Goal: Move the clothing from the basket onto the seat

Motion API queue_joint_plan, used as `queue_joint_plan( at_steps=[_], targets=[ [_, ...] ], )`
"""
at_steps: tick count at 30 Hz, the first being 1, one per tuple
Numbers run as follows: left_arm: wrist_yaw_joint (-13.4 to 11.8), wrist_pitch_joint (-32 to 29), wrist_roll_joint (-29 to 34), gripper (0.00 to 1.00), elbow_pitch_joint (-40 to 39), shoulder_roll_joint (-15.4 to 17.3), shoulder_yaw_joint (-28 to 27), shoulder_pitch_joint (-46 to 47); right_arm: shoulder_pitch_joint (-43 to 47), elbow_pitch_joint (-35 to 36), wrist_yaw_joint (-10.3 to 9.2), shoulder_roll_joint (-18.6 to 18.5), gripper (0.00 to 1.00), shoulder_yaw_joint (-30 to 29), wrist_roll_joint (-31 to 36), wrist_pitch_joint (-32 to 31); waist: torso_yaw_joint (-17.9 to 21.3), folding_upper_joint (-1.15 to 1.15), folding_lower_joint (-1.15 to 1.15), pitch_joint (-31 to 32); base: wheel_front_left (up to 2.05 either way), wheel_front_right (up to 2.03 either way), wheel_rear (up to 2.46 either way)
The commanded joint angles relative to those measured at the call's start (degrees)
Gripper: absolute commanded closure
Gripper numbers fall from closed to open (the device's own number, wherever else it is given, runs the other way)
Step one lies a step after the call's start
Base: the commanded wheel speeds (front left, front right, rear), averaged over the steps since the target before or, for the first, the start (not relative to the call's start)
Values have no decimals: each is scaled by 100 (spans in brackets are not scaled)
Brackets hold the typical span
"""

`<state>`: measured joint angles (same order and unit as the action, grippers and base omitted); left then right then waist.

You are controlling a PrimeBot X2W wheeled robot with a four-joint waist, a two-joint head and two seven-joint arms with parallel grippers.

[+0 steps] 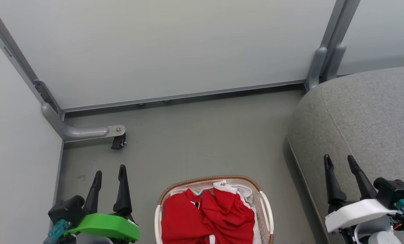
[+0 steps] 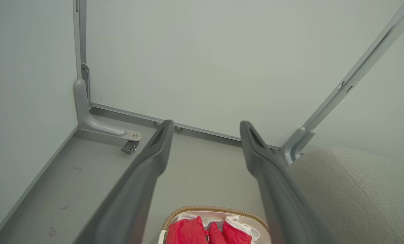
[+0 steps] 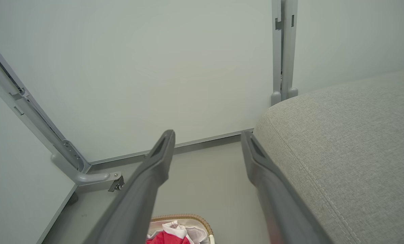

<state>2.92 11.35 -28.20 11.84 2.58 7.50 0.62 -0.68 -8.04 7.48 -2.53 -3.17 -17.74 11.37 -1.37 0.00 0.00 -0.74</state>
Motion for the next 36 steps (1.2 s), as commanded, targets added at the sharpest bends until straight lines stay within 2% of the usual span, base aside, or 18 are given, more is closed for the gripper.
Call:
queue_joint_plan(
  at_steps=[1,23,36],
  targets=[
    [-43,54,125,0,-5,39,19,-35,41,56,1,-36,0,-4,157,57,-2,0,0,-2,0,0,0],
    [-119,298,965,0,171,44,192,-115,137,56,2,-46,0,54,1159,304,-48,0,0,-10,0,0,0],
    [-124,382,1262,0,261,47,261,-133,135,5,1,-50,0,74,1484,392,-65,0,0,-33,0,0,0]
  ],
)
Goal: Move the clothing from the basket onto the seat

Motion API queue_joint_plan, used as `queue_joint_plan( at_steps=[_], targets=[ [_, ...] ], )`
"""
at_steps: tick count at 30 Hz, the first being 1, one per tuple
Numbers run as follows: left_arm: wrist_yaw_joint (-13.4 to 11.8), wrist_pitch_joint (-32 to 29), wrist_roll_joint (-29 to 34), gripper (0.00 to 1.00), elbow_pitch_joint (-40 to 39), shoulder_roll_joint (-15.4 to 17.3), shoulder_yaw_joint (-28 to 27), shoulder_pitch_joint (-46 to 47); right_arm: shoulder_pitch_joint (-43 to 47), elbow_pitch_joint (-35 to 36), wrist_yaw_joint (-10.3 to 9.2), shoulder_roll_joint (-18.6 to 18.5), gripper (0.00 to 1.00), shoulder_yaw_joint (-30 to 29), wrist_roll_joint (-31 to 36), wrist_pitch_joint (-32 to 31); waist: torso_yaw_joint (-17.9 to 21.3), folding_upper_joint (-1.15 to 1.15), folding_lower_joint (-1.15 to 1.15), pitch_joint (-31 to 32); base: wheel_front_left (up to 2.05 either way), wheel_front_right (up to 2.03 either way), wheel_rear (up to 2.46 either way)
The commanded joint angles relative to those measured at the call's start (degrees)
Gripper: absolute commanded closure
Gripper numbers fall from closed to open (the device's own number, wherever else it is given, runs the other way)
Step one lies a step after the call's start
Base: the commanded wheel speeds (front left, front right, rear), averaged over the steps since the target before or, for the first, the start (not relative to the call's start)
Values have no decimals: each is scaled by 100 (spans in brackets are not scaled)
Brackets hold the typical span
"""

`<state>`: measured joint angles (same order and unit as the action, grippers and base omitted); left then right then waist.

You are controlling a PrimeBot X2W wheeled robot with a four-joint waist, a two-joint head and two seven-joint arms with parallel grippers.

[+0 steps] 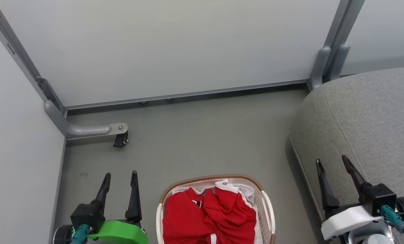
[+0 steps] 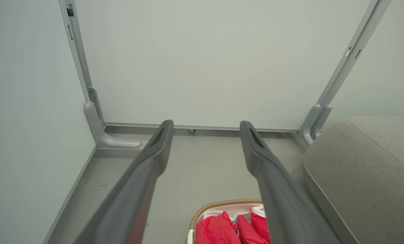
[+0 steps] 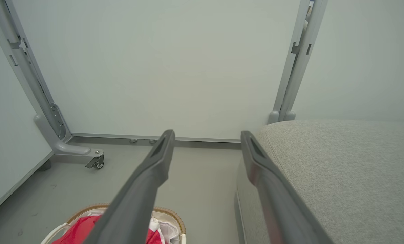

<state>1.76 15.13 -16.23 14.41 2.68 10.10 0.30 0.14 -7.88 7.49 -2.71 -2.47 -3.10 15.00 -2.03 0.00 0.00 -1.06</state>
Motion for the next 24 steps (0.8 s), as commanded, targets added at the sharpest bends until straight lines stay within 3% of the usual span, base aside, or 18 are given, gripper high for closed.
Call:
queue_joint_plan(
  at_steps=[1,24],
  targets=[
    [-6,3,66,0,5,37,0,-100,52,-14,0,-32,0,6,17,28,2,0,0,-2,0,0,0],
    [81,3,246,0,17,36,190,23,23,41,0,-32,0,-11,33,28,43,0,0,-126,0,0,0]
  ],
)
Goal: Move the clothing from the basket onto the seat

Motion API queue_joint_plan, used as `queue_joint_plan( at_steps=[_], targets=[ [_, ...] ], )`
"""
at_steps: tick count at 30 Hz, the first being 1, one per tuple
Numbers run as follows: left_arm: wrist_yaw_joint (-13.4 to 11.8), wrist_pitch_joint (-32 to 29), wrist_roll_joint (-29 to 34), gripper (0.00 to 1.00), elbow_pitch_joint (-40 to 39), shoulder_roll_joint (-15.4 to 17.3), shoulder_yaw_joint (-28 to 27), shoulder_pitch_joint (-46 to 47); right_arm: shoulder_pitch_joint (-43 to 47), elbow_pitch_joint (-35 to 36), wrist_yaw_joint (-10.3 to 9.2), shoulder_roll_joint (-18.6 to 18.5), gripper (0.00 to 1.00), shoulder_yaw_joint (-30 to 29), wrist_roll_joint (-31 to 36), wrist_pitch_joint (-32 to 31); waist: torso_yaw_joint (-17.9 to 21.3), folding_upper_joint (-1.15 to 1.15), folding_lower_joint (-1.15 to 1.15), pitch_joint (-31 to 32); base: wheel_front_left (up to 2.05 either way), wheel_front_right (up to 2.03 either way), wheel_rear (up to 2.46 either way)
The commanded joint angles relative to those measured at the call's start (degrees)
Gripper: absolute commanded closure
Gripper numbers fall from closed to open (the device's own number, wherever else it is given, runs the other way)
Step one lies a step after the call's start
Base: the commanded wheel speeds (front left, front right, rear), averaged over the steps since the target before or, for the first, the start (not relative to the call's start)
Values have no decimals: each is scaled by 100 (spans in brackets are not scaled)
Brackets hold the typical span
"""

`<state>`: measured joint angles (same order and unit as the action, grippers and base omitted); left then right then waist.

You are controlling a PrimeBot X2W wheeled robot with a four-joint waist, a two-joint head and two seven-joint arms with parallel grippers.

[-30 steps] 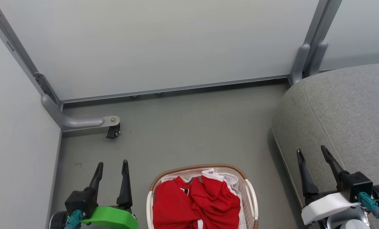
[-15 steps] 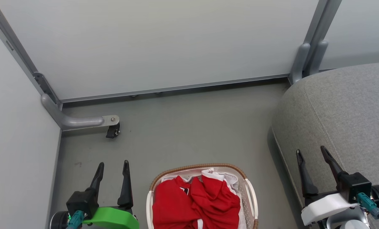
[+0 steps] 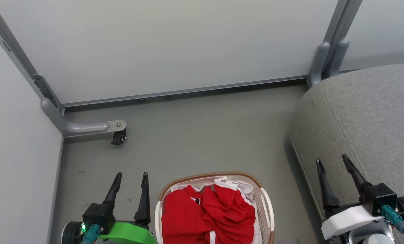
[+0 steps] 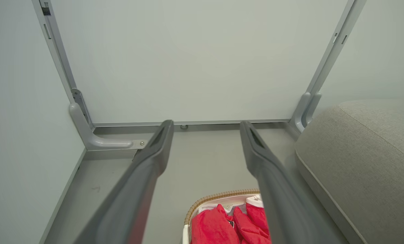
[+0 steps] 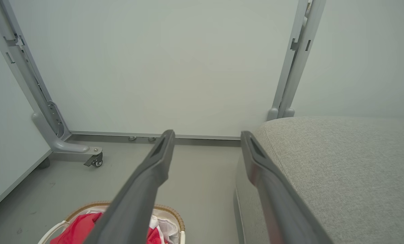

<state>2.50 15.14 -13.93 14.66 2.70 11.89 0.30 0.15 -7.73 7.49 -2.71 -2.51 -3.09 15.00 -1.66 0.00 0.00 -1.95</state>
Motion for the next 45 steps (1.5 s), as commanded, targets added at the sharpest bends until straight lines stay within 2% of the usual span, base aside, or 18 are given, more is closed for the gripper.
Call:
queue_joint_plan(
  at_steps=[1,7,16,25,32,45],
  targets=[
    [24,2,71,0,-10,34,44,81,-9,43,0,-32,0,-5,39,28,15,0,0,-91,0,0,0],
    [136,1,312,0,80,33,335,479,-238,107,0,-32,0,13,100,28,98,0,0,-522,0,0,0],
    [327,0,643,0,506,33,1034,1777,-966,302,0,-29,0,119,206,27,423,0,0,-1945,0,0,0],
    [422,0,1053,0,1773,34,1641,2871,-1665,439,-1,-25,0,182,52,22,936,0,0,-3205,0,0,0],
    [487,-1,1080,0,2786,36,2241,3448,-1919,560,-1,-23,0,168,-60,22,1229,0,0,-3836,0,0,0],
    [506,-54,1214,0,4665,37,3286,4300,-2282,803,-1,-20,0,582,-461,22,1776,0,0,-4637,0,0,0]
  ],
)
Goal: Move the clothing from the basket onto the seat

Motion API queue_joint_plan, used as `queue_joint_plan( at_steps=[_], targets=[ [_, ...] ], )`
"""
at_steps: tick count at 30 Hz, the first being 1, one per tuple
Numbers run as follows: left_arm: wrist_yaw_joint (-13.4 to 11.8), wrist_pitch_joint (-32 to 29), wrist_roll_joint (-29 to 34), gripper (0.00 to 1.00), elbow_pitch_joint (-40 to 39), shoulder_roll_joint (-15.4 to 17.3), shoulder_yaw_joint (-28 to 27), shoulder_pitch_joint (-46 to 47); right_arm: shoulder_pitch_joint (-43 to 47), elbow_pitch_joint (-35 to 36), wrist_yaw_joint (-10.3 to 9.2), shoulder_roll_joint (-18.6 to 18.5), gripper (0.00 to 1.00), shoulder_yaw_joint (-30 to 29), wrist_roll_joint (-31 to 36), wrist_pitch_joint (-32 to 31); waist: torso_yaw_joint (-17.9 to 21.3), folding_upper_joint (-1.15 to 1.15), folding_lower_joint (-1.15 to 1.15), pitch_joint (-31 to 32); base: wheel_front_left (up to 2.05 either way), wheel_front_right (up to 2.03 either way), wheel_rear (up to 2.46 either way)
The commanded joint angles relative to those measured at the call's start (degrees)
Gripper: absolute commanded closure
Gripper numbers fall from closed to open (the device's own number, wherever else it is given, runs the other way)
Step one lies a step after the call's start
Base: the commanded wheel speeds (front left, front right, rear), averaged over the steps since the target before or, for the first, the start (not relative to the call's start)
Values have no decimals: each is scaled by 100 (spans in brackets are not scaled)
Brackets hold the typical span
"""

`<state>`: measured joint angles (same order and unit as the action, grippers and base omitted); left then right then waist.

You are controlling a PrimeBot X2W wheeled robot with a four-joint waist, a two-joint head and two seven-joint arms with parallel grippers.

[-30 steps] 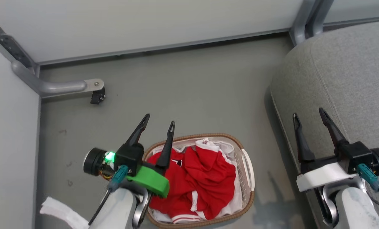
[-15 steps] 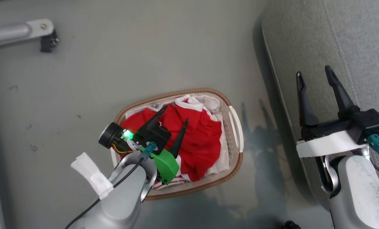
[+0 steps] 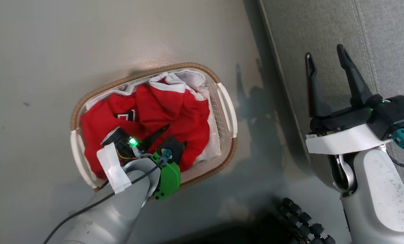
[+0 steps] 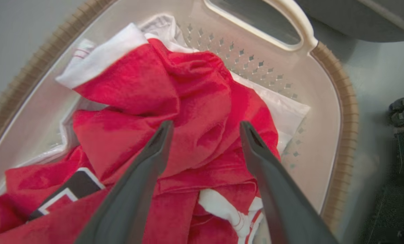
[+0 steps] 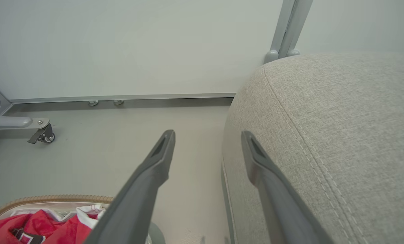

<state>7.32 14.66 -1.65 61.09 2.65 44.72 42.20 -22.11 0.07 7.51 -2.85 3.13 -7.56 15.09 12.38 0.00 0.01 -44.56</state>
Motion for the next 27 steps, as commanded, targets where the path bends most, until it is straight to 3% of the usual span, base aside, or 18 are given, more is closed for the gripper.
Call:
queue_joint_plan(
  at_steps=[1,5,18,21,22,27],
  targets=[
    [23,-50,-18,0,144,42,58,162,-61,47,-4,-8,0,40,-63,12,405,0,-1,-415,0,0,0],
    [18,-64,4,0,567,76,143,425,-93,152,-4,-7,0,148,-233,13,536,0,-1,-585,0,0,0],
    [-619,-300,-194,0,1131,185,-4,816,-126,165,-4,-9,0,432,-520,13,743,0,-1,-732,0,0,0],
    [-688,-323,-259,78,1160,154,-20,842,-126,141,-4,-9,0,440,-535,13,738,0,-1,-704,0,0,0],
    [-684,-323,-269,97,1169,143,-9,839,-127,132,-4,-9,0,439,-536,13,734,0,-1,-692,0,0,0],
    [-605,-230,-310,100,1156,98,81,809,-109,76,-4,-9,0,407,-485,13,681,0,-1,-569,0,0,0]
  ],
)
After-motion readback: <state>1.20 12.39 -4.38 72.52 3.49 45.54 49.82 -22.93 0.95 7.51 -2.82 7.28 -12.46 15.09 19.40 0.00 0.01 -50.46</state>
